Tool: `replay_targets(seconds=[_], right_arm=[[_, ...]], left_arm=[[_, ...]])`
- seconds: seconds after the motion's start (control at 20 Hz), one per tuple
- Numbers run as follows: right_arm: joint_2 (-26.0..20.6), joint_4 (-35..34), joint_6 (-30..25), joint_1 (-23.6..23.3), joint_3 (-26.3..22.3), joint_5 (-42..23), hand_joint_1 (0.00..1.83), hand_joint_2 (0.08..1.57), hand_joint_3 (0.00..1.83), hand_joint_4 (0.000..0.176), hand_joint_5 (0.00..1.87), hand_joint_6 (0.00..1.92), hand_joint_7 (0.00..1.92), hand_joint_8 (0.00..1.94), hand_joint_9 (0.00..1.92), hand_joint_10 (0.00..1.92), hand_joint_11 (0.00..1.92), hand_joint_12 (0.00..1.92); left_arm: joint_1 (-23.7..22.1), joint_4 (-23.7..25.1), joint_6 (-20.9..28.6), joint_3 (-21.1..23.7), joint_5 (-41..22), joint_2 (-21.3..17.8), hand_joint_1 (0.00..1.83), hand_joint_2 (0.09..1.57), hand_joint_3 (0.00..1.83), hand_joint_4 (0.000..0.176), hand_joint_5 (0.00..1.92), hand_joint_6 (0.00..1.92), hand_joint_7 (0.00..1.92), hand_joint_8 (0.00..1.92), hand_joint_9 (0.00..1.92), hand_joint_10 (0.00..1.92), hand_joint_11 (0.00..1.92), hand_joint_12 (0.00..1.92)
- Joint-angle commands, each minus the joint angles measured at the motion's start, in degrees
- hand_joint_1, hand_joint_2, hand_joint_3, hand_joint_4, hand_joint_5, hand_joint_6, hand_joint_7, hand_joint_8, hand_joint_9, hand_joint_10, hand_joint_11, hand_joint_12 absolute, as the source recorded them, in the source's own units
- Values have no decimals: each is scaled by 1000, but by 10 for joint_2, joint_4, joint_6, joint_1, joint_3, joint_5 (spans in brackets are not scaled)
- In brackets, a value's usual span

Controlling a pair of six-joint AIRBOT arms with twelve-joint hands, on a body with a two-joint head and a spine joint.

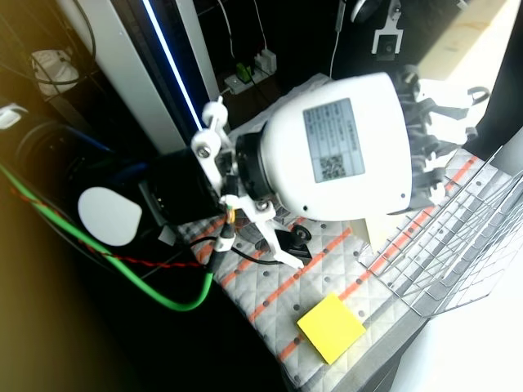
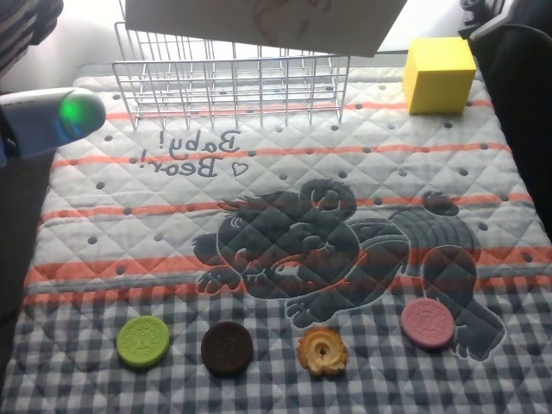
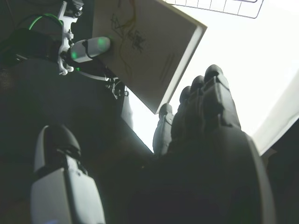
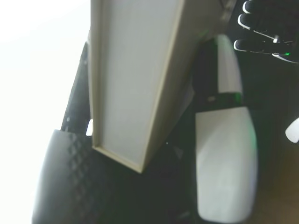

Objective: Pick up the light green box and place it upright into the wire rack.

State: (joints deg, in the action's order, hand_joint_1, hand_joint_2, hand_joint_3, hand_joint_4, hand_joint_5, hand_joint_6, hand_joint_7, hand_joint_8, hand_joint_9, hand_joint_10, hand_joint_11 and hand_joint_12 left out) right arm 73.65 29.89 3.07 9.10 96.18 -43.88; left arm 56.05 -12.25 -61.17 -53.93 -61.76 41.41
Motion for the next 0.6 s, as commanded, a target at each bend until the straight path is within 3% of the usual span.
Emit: replay_targets(seconds=[0.0, 0.05, 0.1, 0.15, 0.2, 0.25, 0.3, 0.35, 0.4, 0.45, 0.5, 0.55], right_arm=[[-5, -37, -3, -11, 4, -51, 1216, 1236, 3, 0, 571, 1459, 921, 1196, 1449, 25, 1270, 933], [-4, -37, -3, -11, 6, -48, 1324, 1168, 0, 0, 518, 675, 898, 1165, 1462, 26, 1257, 916], [-3, -37, -3, -10, 7, -47, 1348, 1144, 0, 0, 523, 260, 911, 1130, 1464, 22, 1271, 877], [-1, -37, -3, -9, 9, -45, 1245, 1188, 18, 0, 609, 1205, 952, 1082, 1430, 7, 1318, 814], [2, -37, -3, -9, 10, -44, 1218, 1198, 2, 0, 663, 1370, 961, 1059, 1453, 15, 1349, 808], [4, -37, -3, -8, 11, -42, 1324, 1162, 10, 0, 553, 690, 887, 1166, 1460, 15, 1339, 826], [6, -37, -3, -6, 12, -41, 1250, 1180, 0, 0, 659, 1246, 989, 1012, 1489, 23, 1358, 830], [7, -37, -3, -5, 13, -40, 1236, 1158, 0, 0, 753, 1286, 1044, 905, 1478, 16, 1335, 818], [8, -37, -3, -4, 14, -39, 1338, 1126, 0, 0, 649, 574, 980, 1016, 1498, 18, 1314, 822], [8, -37, -3, -3, 14, -39, 1338, 1126, 0, 0, 649, 574, 980, 1016, 1498, 18, 1314, 822], [9, -37, -3, -3, 14, -38, 1262, 1150, 0, 0, 722, 1190, 1057, 871, 1517, 20, 1340, 816], [11, -36, -3, -2, 15, -37, 1258, 1147, 0, 0, 735, 1268, 1096, 876, 1543, 26, 1359, 829]], left_arm=[[-7, -4, 7, -2, -71, 1, 618, 828, 0, 176, 41, 0, 0, 0, 0, 0, 0, 0], [-7, -4, 7, -2, -71, 1, 631, 825, 0, 176, 42, 0, 0, 0, 0, 0, 0, 0], [-7, -4, 7, -2, -71, 1, 643, 823, 0, 176, 46, 2, 0, 0, 0, 0, 0, 0], [-7, -4, 7, -2, -71, 1, 641, 819, 0, 176, 45, 2, 0, 0, 0, 0, 0, 0], [-7, -4, 7, -2, -71, 1, 645, 824, 0, 176, 46, 2, 0, 0, 0, 0, 0, 0], [-7, -4, 7, -2, -71, 1, 642, 827, 0, 176, 47, 2, 0, 0, 0, 0, 0, 0], [-7, -4, 7, -2, -71, 1, 635, 830, 2, 176, 44, 1, 0, 0, 0, 0, 0, 0], [-7, -4, 7, -2, -71, 1, 610, 832, 2, 176, 36, 0, 0, 0, 0, 0, 0, 0], [-7, -4, 7, -2, -72, 1, 589, 838, 4, 176, 42, 3, 0, 0, 0, 0, 0, 0], [-7, -4, 7, -2, -72, 1, 589, 838, 4, 176, 42, 3, 0, 0, 0, 0, 0, 0], [-7, -3, 7, -2, -72, 1, 569, 842, 6, 176, 39, 1, 0, 0, 0, 0, 0, 0], [-7, -3, 7, -3, -71, 2, 607, 832, 0, 176, 41, 2, 0, 0, 0, 0, 0, 0]])
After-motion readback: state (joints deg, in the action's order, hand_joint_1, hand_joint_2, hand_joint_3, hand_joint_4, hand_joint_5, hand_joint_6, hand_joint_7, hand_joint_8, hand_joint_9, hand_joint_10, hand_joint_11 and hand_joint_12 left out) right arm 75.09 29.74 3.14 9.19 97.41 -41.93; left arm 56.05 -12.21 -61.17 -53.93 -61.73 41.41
